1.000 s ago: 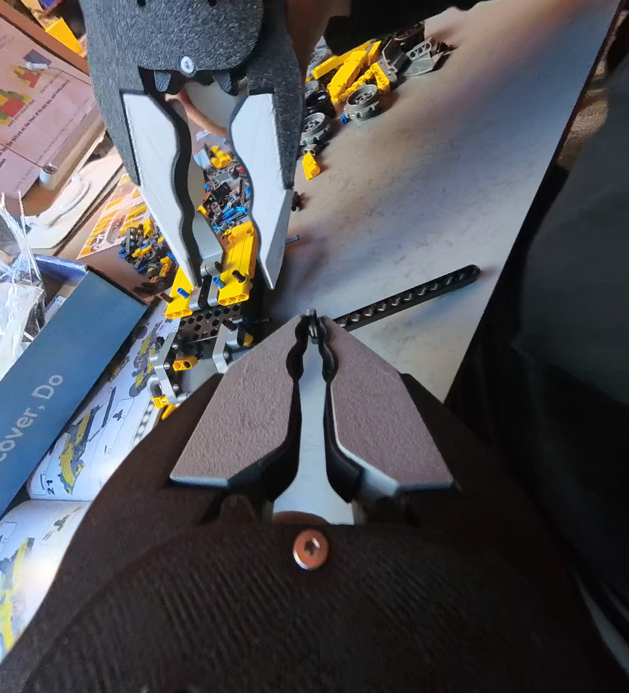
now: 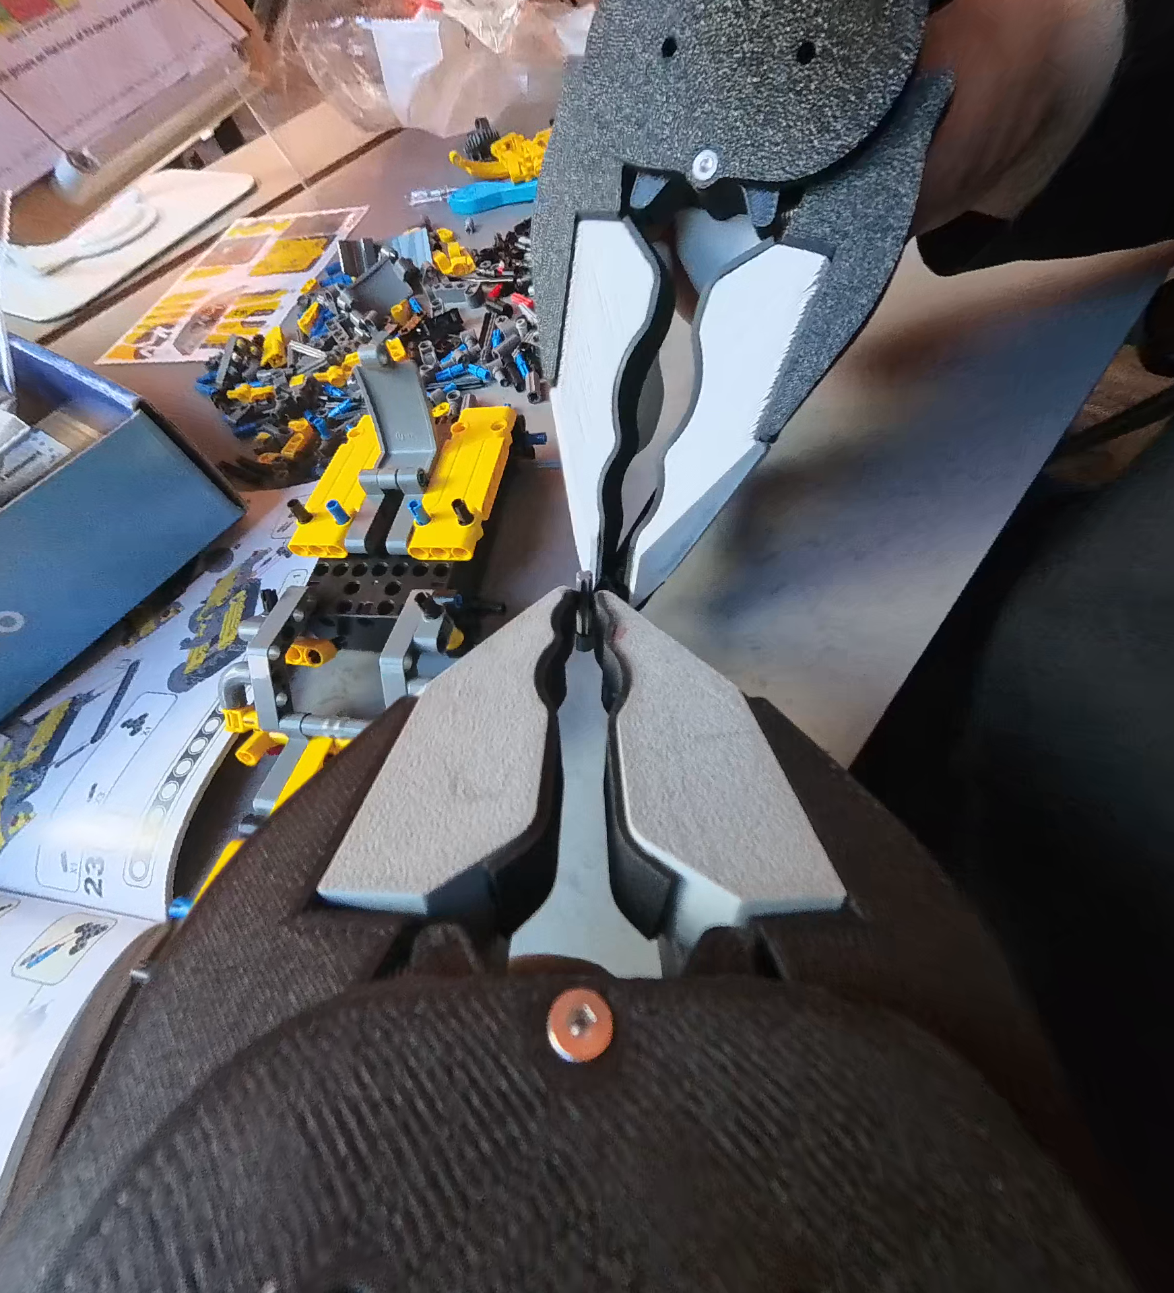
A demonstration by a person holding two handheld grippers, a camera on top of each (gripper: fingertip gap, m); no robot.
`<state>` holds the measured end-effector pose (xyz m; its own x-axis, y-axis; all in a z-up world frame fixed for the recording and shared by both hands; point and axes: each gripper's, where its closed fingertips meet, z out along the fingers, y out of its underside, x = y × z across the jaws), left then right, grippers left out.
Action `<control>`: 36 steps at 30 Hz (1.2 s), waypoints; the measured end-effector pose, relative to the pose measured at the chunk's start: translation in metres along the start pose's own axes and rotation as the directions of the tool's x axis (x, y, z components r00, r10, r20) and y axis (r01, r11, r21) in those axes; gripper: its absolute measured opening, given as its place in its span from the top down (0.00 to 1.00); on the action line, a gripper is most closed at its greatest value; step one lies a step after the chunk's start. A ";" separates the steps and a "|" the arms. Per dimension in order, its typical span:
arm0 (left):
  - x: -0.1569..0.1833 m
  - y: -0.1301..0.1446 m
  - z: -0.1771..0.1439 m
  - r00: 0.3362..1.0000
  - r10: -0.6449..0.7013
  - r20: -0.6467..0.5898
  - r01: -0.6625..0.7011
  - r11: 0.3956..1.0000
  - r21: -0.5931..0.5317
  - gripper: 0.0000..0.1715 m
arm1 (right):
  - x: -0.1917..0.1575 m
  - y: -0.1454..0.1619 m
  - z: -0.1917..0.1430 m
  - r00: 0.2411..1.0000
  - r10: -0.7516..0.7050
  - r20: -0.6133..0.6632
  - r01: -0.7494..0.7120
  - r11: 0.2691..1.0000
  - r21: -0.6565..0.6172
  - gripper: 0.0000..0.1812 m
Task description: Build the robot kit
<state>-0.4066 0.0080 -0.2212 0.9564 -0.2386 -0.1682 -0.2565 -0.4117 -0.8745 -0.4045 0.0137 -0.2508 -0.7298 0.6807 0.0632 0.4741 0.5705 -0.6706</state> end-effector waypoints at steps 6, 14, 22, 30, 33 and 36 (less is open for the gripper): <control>0.003 0.004 0.001 1.000 0.007 0.001 -0.007 1.000 -0.009 1.00 | 0.009 0.023 -0.004 0.999 -0.010 -0.049 0.006 0.997 -0.071 0.96; -0.011 0.007 -0.006 0.999 -0.029 0.021 0.029 0.999 -0.028 1.00 | 0.011 0.029 -0.007 0.998 0.026 -0.063 -0.029 0.999 -0.047 0.96; -0.040 0.000 -0.013 0.992 -0.088 0.093 0.093 0.995 -0.045 0.89 | 0.014 0.032 -0.010 0.996 0.077 -0.053 -0.077 0.997 -0.006 0.96; -0.105 -0.041 -0.003 0.987 0.023 0.158 -0.015 0.998 -0.053 0.80 | 0.008 0.027 -0.015 0.997 0.070 -0.020 -0.068 0.995 0.074 0.90; -0.138 -0.044 0.026 0.992 0.082 0.092 -0.062 0.978 -0.197 0.71 | 0.007 0.020 -0.026 0.997 0.081 0.005 -0.081 0.986 0.149 0.88; -0.173 -0.024 0.054 0.961 0.270 0.059 -0.226 0.891 -0.395 0.73 | 0.010 0.022 -0.040 0.997 0.080 -0.005 -0.078 0.978 0.195 0.88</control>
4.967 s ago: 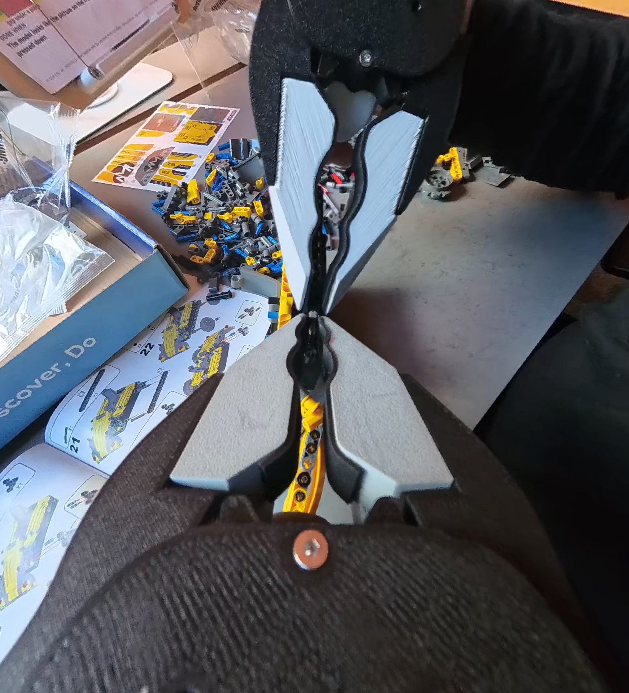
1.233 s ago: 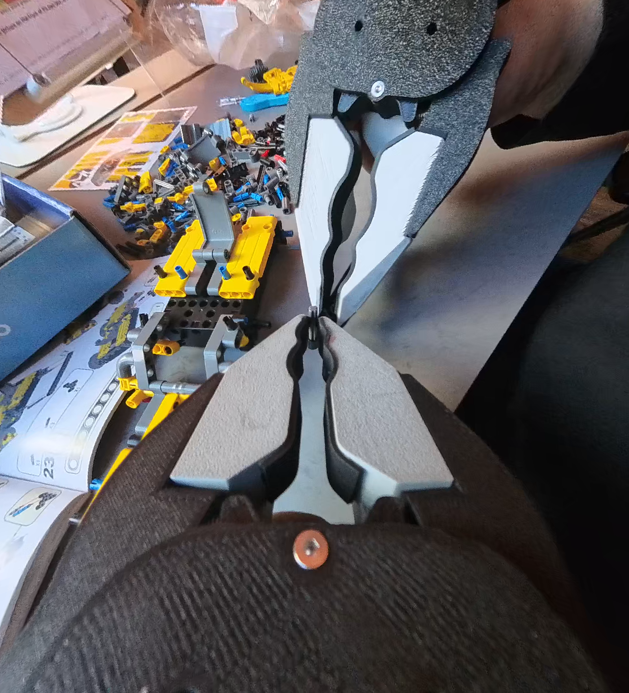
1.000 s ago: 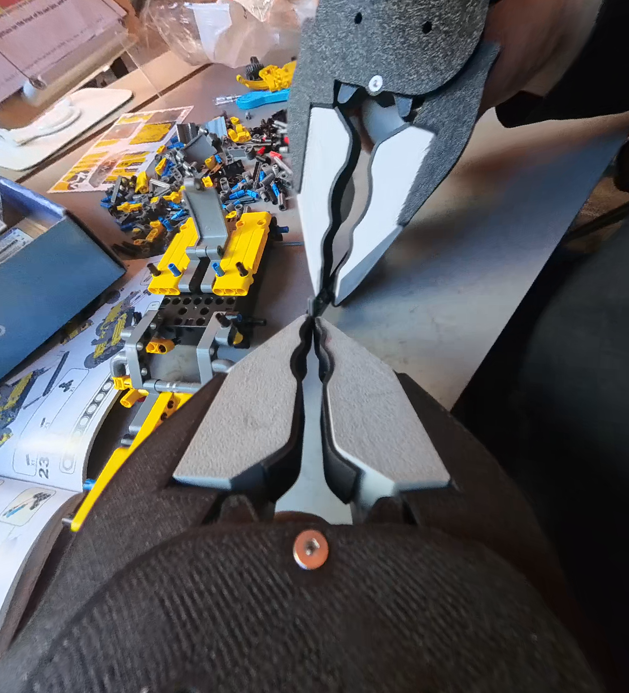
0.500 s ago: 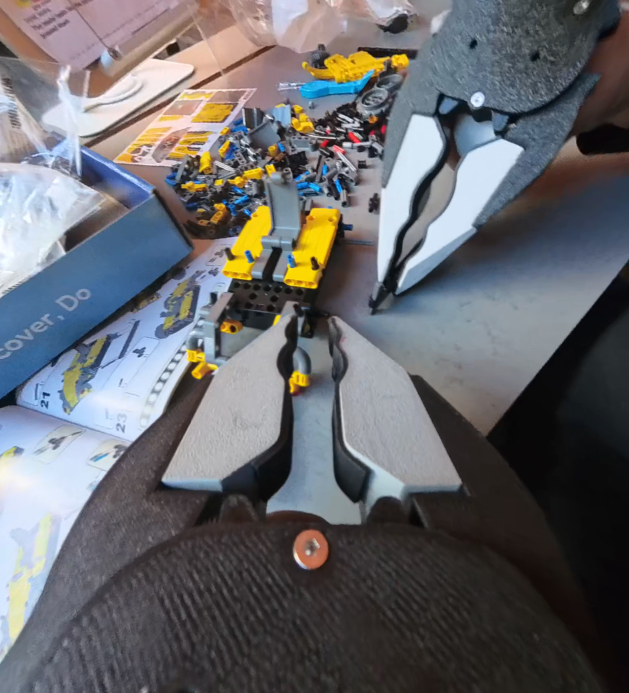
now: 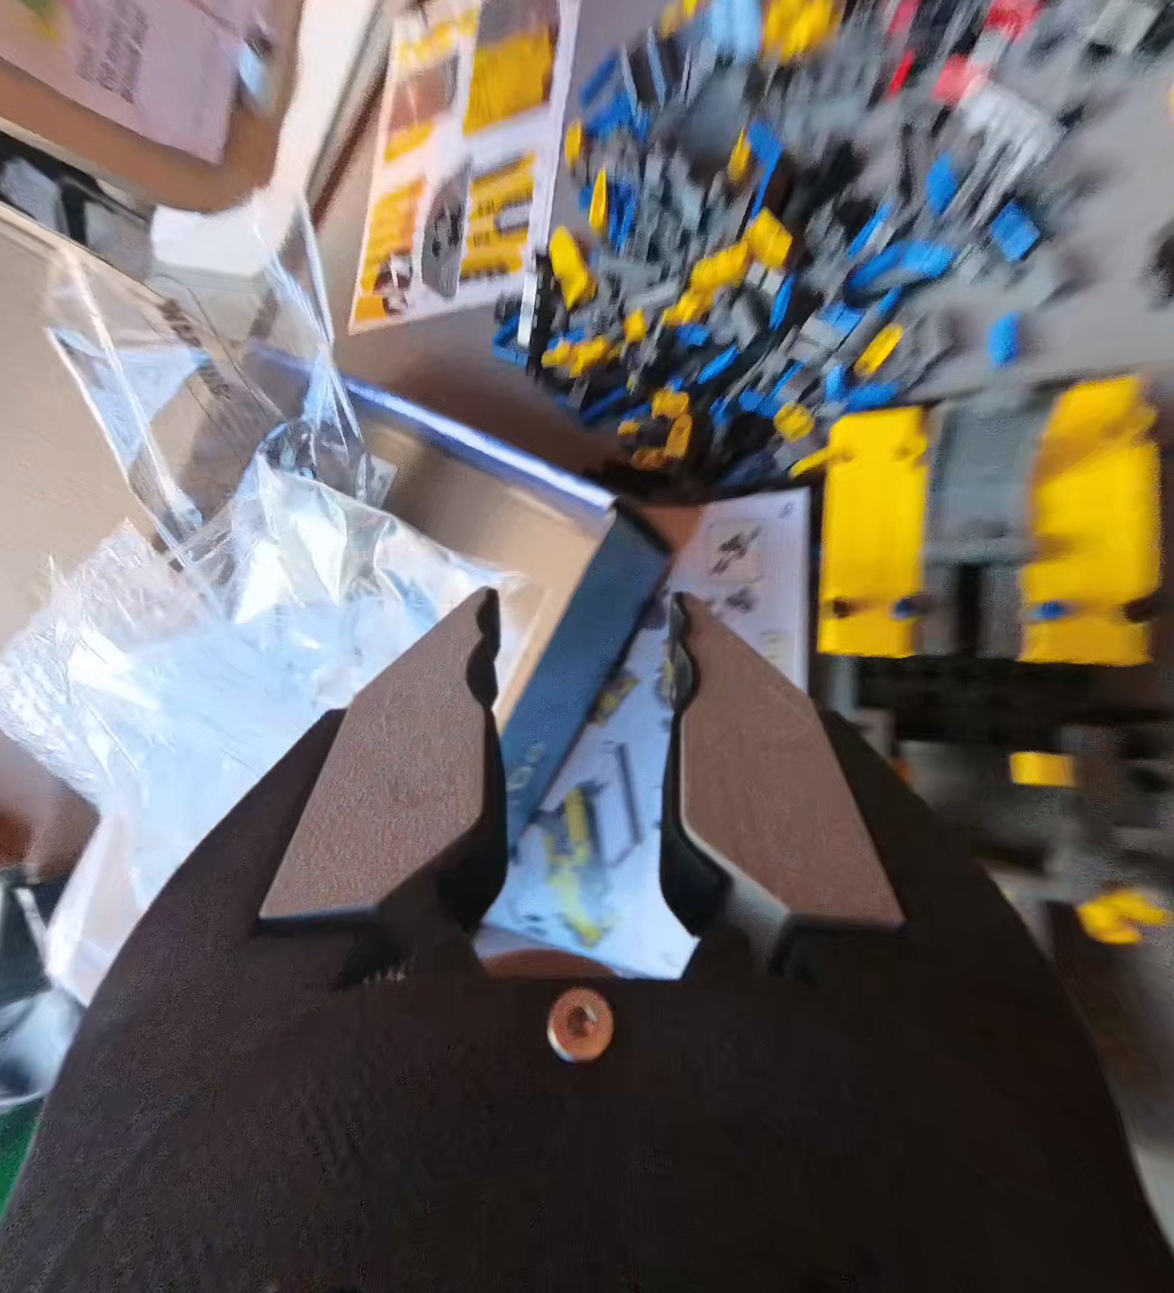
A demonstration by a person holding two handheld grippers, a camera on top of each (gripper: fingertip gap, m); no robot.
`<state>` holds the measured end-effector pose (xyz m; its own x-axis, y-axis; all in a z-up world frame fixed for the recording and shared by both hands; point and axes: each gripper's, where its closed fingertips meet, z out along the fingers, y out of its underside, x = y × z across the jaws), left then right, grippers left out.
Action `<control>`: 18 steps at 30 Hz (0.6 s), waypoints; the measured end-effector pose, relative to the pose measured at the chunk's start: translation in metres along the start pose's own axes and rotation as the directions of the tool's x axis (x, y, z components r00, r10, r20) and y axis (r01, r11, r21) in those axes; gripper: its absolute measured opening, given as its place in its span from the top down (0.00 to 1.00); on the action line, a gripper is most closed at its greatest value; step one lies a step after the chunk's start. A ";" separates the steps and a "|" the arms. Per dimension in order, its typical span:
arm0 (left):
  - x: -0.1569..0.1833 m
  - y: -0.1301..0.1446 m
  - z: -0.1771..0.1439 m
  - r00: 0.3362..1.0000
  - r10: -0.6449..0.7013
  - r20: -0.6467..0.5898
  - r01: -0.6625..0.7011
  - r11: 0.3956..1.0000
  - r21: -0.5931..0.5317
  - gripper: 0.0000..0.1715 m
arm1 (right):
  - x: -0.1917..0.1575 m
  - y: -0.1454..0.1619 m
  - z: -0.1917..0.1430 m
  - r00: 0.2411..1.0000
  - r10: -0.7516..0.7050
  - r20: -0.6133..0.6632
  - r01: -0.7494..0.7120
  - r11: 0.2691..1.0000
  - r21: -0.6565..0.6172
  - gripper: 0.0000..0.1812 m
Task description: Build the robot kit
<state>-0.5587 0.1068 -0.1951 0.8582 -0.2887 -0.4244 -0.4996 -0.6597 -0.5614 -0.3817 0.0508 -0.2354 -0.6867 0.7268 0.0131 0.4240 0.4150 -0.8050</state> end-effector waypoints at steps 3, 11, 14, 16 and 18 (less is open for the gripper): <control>0.001 0.027 0.025 0.990 0.062 -0.125 -0.086 0.978 -0.192 0.79 | 0.006 0.003 -0.013 1.000 0.018 -0.020 -0.017 0.999 0.036 0.88; -0.004 0.030 0.019 0.962 0.059 -0.267 -0.124 0.964 -0.235 0.96 | 0.008 0.022 -0.034 0.998 0.059 -0.027 -0.057 0.996 0.063 0.90; -0.012 0.030 0.009 0.953 0.058 -0.298 -0.132 0.964 -0.232 0.96 | 0.012 0.029 -0.043 0.997 0.056 -0.056 -0.053 0.997 0.059 0.90; -0.020 0.026 0.001 0.953 0.047 -0.299 -0.114 0.970 -0.212 0.95 | 0.018 0.033 -0.051 0.994 0.072 -0.085 -0.066 0.996 0.067 0.91; -0.024 0.024 -0.004 0.953 0.041 -0.301 -0.104 0.975 -0.197 0.94 | 0.025 0.035 -0.060 0.989 0.097 -0.115 -0.088 0.992 0.086 0.91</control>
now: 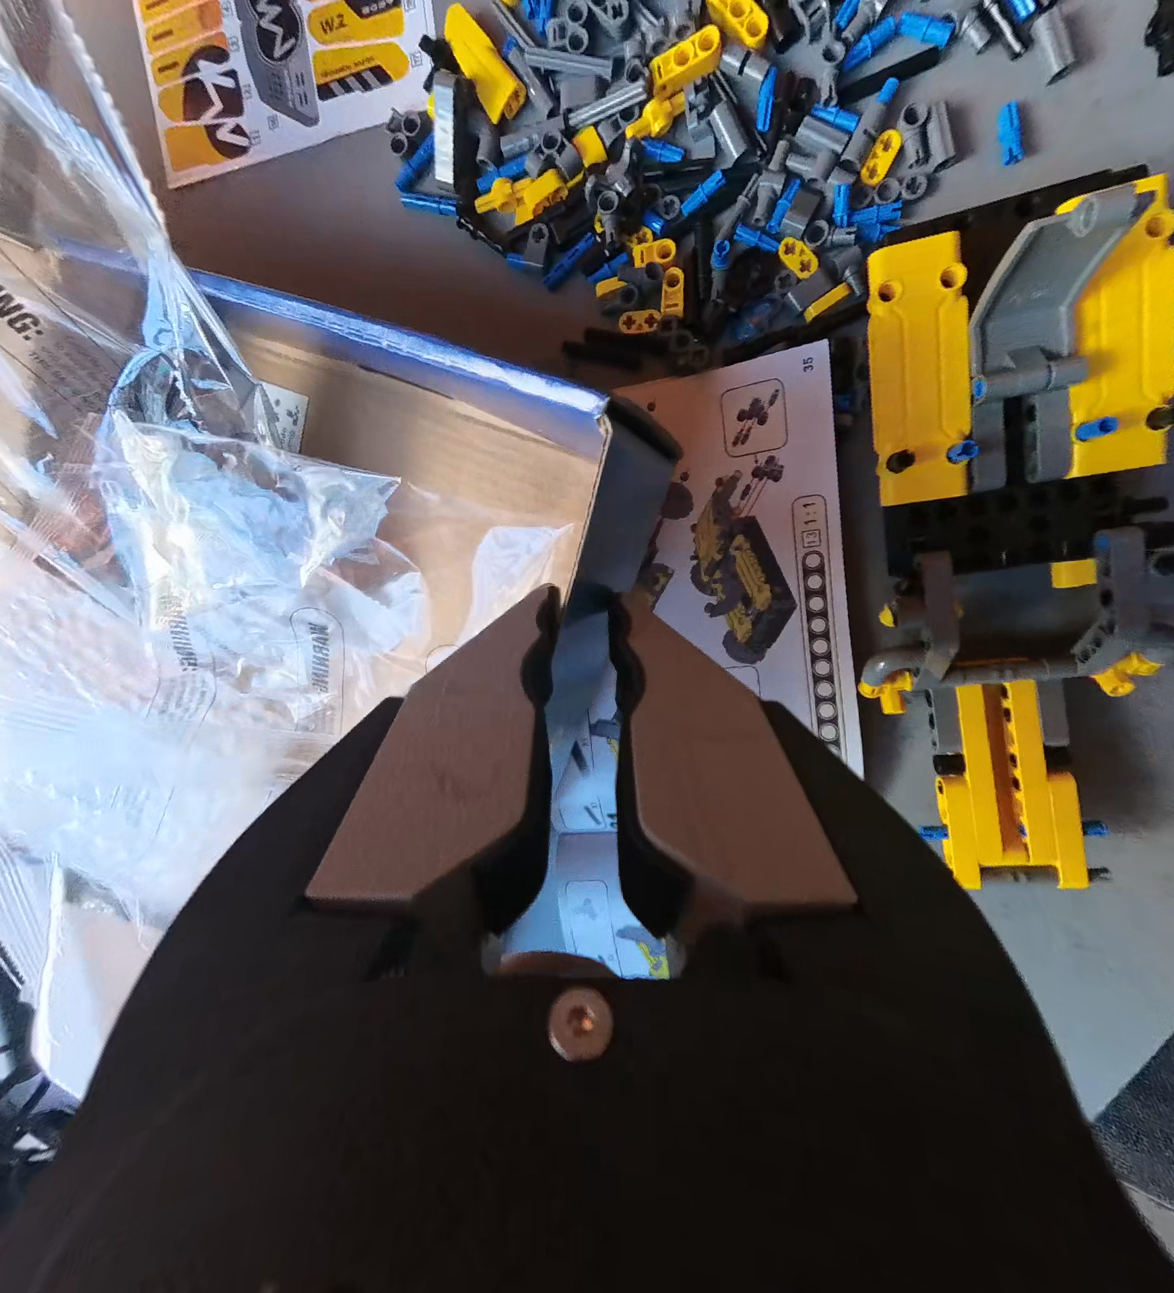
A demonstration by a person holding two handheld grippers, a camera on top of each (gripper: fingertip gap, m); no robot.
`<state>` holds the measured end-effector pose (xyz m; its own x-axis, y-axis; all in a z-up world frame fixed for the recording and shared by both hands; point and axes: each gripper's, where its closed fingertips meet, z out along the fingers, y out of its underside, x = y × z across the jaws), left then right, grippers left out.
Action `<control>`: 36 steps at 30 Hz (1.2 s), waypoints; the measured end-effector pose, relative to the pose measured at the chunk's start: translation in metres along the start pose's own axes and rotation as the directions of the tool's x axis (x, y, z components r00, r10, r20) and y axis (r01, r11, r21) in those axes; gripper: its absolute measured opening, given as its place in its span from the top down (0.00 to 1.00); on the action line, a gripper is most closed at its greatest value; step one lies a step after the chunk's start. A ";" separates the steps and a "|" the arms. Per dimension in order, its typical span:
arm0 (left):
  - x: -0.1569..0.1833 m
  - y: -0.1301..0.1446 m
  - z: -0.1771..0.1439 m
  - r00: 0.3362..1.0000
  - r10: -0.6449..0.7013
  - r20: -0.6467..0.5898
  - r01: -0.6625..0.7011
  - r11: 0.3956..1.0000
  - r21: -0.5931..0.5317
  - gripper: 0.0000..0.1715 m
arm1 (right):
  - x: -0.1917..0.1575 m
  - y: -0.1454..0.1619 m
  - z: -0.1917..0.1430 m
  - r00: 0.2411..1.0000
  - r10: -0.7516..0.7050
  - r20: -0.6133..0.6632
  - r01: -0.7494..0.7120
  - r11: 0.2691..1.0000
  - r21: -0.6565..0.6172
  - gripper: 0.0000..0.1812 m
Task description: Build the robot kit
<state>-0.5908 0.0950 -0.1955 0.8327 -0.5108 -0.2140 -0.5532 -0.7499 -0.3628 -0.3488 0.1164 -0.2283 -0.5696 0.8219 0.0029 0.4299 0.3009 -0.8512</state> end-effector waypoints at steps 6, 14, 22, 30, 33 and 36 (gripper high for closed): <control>0.015 0.016 0.024 0.998 0.066 -0.001 -0.066 0.995 -0.073 0.96 | 0.015 -0.006 -0.016 0.995 0.093 -0.024 -0.090 0.992 0.083 0.92; 0.020 0.024 0.035 0.999 0.037 0.003 -0.037 0.999 -0.027 0.98 | 0.040 -0.028 -0.014 0.987 0.144 -0.066 -0.137 0.986 0.096 0.91; 0.020 0.024 0.034 0.998 0.066 0.015 -0.066 0.998 0.003 0.98 | 0.127 -0.078 0.053 0.997 -0.015 -0.070 0.009 0.997 -0.083 0.87; 0.019 0.026 0.032 0.996 0.079 0.036 -0.079 0.997 0.023 0.97 | 0.168 -0.078 0.145 0.965 -0.213 0.153 0.245 0.939 -0.241 0.89; 0.018 0.026 0.032 0.995 0.087 0.038 -0.089 0.995 0.036 0.97 | 0.165 -0.074 0.156 0.955 -0.202 0.217 0.252 0.939 -0.233 0.89; 0.017 0.026 0.033 0.996 0.089 0.029 -0.090 0.995 0.051 0.97 | 0.164 -0.063 0.163 0.945 -0.205 0.255 0.271 0.927 -0.259 0.87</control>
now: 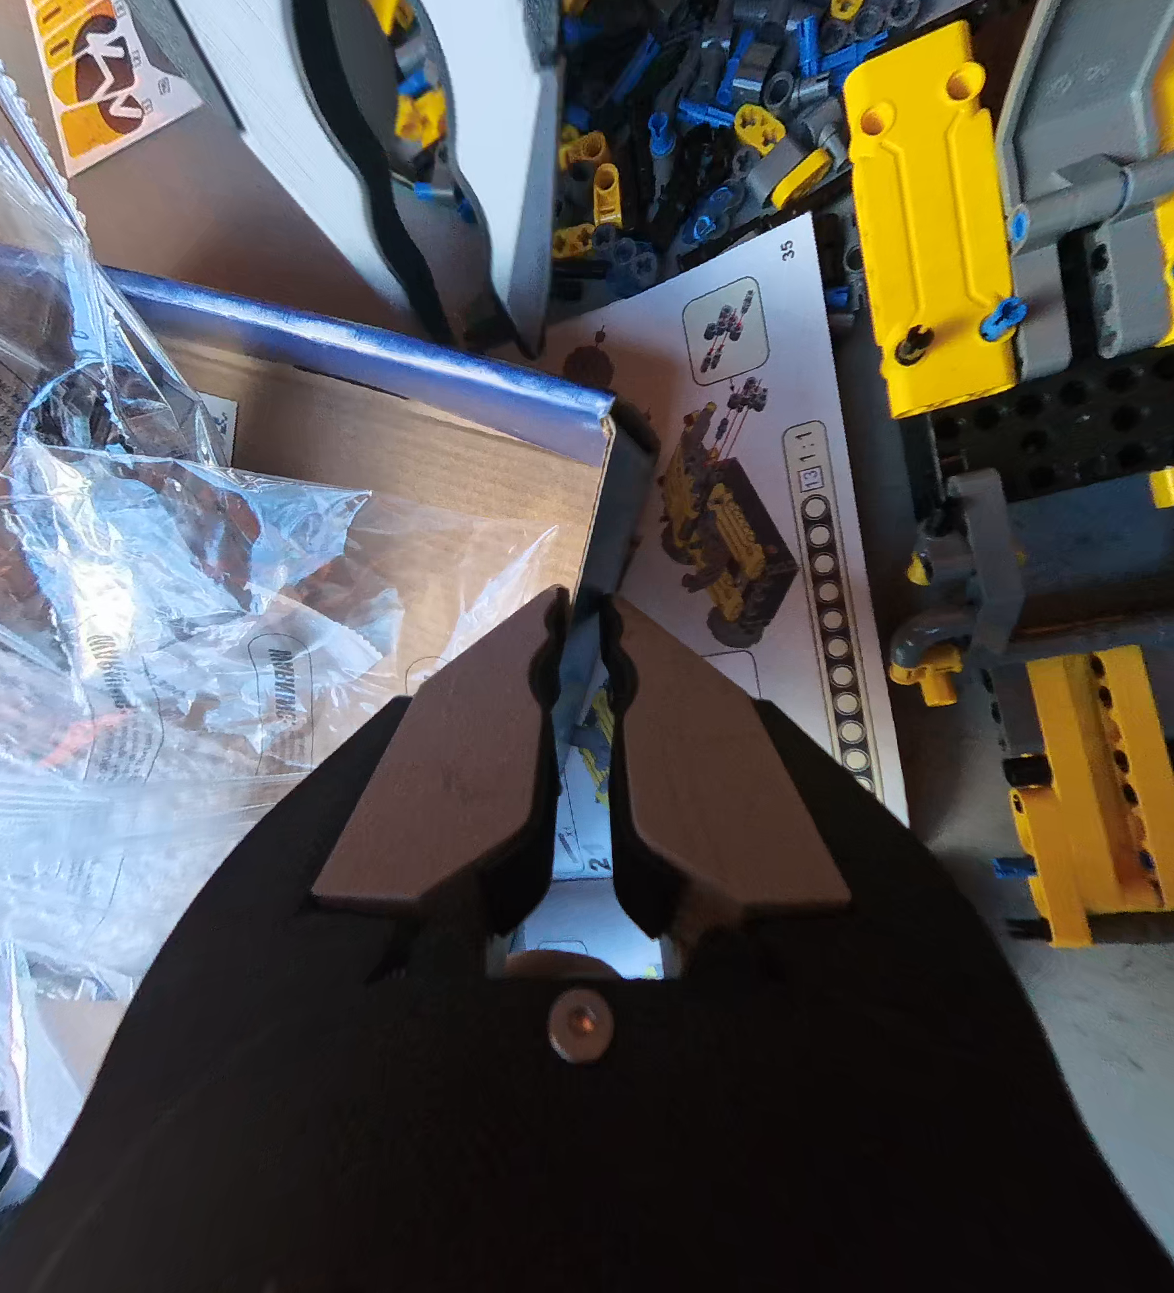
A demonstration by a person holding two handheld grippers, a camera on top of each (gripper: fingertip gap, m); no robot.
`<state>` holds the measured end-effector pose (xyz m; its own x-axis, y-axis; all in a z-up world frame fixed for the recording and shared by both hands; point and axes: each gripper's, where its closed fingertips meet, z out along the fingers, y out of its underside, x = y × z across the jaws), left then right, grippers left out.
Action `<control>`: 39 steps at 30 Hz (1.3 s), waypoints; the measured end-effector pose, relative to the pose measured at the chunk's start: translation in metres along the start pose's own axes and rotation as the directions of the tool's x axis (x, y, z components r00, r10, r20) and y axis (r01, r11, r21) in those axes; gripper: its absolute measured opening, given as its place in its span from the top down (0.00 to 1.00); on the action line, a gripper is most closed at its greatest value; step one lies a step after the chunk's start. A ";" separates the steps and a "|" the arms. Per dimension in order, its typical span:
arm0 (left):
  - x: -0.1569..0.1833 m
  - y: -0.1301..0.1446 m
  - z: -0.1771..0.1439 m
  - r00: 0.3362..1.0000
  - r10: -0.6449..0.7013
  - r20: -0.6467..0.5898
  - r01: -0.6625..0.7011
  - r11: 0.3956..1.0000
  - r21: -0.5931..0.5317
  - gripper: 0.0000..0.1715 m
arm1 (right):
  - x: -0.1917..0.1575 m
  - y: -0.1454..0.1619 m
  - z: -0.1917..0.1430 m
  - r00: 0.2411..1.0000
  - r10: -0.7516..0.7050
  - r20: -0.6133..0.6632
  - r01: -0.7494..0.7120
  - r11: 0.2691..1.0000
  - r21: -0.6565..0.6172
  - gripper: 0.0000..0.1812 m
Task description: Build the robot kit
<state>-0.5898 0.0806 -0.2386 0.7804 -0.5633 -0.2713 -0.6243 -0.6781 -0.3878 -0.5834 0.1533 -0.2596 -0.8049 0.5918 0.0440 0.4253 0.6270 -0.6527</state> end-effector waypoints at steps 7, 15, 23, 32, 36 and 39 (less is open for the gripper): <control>-0.002 -0.002 0.000 1.000 -0.002 0.001 0.002 1.000 0.022 0.97 | 0.000 0.006 0.000 0.999 -0.039 0.009 0.040 0.994 -0.097 0.96; -0.004 -0.009 -0.003 0.991 -0.136 -0.020 0.137 0.985 0.106 0.94 | -0.009 0.021 -0.034 0.999 0.026 -0.031 -0.030 0.988 -0.153 0.92; 0.013 -0.005 -0.060 0.963 -0.227 0.147 0.204 0.966 0.158 0.73 | -0.057 -0.011 -0.093 0.985 0.113 -0.132 -0.103 0.991 0.081 0.85; 0.135 -0.024 -0.042 0.952 -0.305 -0.025 0.305 0.936 0.176 0.75 | -0.193 0.010 -0.075 0.987 0.125 -0.103 -0.111 0.985 0.132 0.85; 0.147 -0.029 -0.026 0.947 -0.317 -0.047 0.320 0.934 0.158 0.79 | -0.212 0.012 -0.054 0.987 0.102 -0.128 -0.086 0.989 0.121 0.85; 0.147 -0.031 -0.016 0.938 -0.340 -0.062 0.345 0.924 0.163 0.83 | -0.216 0.004 -0.039 0.986 0.103 -0.129 -0.085 0.987 0.138 0.85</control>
<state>-0.4562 0.0111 -0.2525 0.9423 -0.3278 -0.0679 -0.3020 -0.7446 -0.5953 -0.3921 0.0479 -0.2415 -0.6967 0.7136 0.0740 0.4307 0.4985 -0.7523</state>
